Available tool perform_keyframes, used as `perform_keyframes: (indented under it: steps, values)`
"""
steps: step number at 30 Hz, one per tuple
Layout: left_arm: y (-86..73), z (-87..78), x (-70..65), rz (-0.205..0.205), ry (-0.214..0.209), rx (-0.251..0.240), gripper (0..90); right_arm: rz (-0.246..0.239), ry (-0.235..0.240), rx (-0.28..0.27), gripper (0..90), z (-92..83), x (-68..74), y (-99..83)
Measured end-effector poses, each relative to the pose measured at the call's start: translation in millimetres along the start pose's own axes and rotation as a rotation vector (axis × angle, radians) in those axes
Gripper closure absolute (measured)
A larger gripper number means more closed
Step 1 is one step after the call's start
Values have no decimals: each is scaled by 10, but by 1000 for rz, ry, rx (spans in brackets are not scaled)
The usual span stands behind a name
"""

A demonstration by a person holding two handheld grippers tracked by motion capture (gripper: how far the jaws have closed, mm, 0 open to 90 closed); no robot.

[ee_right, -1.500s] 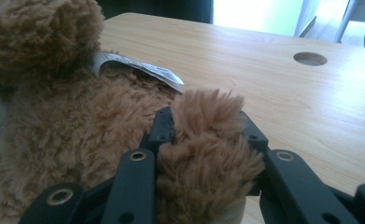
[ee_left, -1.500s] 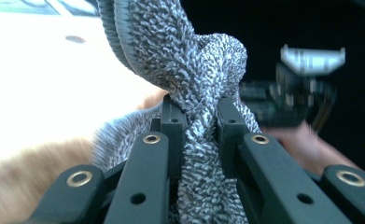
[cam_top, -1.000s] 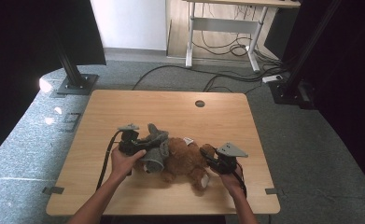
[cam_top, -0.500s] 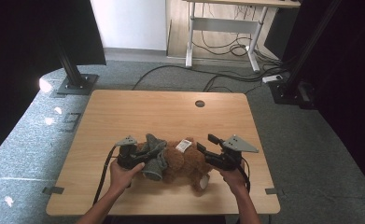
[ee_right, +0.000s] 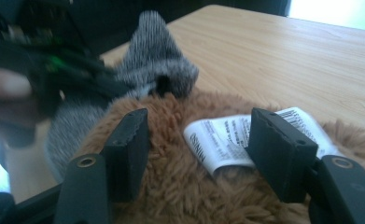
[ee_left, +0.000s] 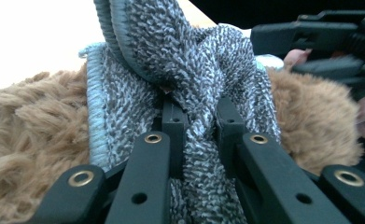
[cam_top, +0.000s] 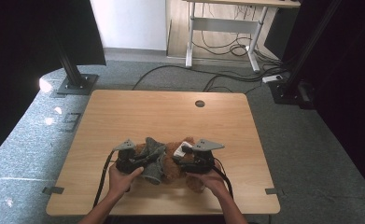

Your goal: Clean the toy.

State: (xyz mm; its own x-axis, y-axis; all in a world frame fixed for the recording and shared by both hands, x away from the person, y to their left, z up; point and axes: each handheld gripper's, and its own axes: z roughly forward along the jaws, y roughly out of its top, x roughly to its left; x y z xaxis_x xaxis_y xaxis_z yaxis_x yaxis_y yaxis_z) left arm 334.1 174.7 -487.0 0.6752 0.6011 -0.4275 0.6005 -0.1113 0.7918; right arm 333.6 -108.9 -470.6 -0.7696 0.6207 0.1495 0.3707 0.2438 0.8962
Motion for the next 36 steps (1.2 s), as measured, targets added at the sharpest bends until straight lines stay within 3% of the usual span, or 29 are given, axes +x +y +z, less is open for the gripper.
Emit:
perform_keyframes:
  steps: [4,7,11,13,16,20,23,29,33,36]
  values:
    - [97,-91,-47,-16,-39,-13,776,-46,-18,11,470,-17,25,-98]
    - [284,-96,-142,18,-44,-20,774,-54,-42,-3,470,-13,34,-166]
    - [593,-15,-279,52,-82,-31,772,-76,-45,-4,471,-11,25,-173]
    - [722,85,-310,57,-81,-4,771,-77,-45,-7,470,-11,22,-178]
    - [802,298,-292,46,-66,77,769,-66,-43,-16,470,-18,2,-185]
    - [736,485,-201,14,-52,164,768,-57,-42,-22,470,-29,-26,-208]
    - [648,499,-119,-7,-47,173,768,-56,-43,-15,470,-36,-37,-221]
    - [524,268,66,-41,-5,154,770,-62,-49,-20,464,-42,-11,-248]
    - [385,56,176,-80,-25,107,768,-64,-32,-27,467,-64,7,-288]
    - [302,-88,184,-84,-39,73,764,-91,-35,-20,468,-71,67,-300]
